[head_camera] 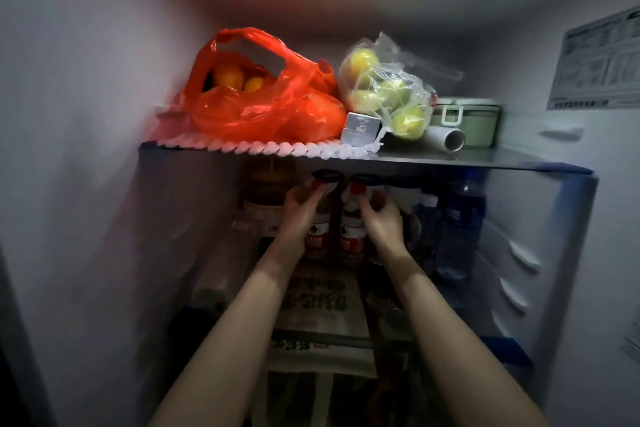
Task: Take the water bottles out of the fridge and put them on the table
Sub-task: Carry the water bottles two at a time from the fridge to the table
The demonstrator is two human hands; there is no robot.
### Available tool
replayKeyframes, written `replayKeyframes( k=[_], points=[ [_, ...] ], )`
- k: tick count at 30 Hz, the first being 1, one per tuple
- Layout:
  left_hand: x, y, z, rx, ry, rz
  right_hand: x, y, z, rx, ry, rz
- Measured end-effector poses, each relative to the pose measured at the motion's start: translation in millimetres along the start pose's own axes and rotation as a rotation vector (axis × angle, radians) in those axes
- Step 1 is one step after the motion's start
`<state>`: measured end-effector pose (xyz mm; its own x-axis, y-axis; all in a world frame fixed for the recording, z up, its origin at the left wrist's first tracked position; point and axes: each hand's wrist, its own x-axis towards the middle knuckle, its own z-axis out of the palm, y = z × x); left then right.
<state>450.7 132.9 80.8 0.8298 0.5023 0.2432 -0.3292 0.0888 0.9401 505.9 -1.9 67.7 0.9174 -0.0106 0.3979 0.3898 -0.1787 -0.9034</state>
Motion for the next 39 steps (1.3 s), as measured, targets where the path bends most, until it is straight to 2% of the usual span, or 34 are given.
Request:
replayKeyframes(
  k=[3, 6, 9, 13, 18, 24, 30, 35, 39],
  points=[
    [32, -16, -5, 0.089, -0.050, -0.035, 27, 3, 6, -0.142, -0.104, 0.047],
    [63, -38, -12, 0.218, -0.088, -0.064, 43, -3, 14, -0.130, -0.142, -0.032],
    [51, -28, -7, 0.331, -0.130, -0.054, 52, -2, 17, -0.118, -0.221, -0.008],
    [65, -41, -3, 0.479, -0.106, -0.001, 59, 1, 18, -0.147, -0.225, 0.001],
    [121, -83, -6, 0.701, -0.037, 0.083, 59, 6, 18, -0.220, -0.147, 0.020],
    [65, -36, 4, 0.757, -0.058, 0.171, 55, 17, 16, -0.283, -0.067, 0.013],
    [42, -29, -2, 0.819, -0.038, 0.267, 36, 13, 16, -0.461, -0.085, -0.085],
    [13, -26, -15, 0.630, 0.031, 0.256, 13, 13, 12, -0.493, -0.093, -0.215],
    [-8, -19, -32, 0.513, 0.079, 0.247, -7, 14, -4, -0.421, -0.082, -0.277]
  ],
)
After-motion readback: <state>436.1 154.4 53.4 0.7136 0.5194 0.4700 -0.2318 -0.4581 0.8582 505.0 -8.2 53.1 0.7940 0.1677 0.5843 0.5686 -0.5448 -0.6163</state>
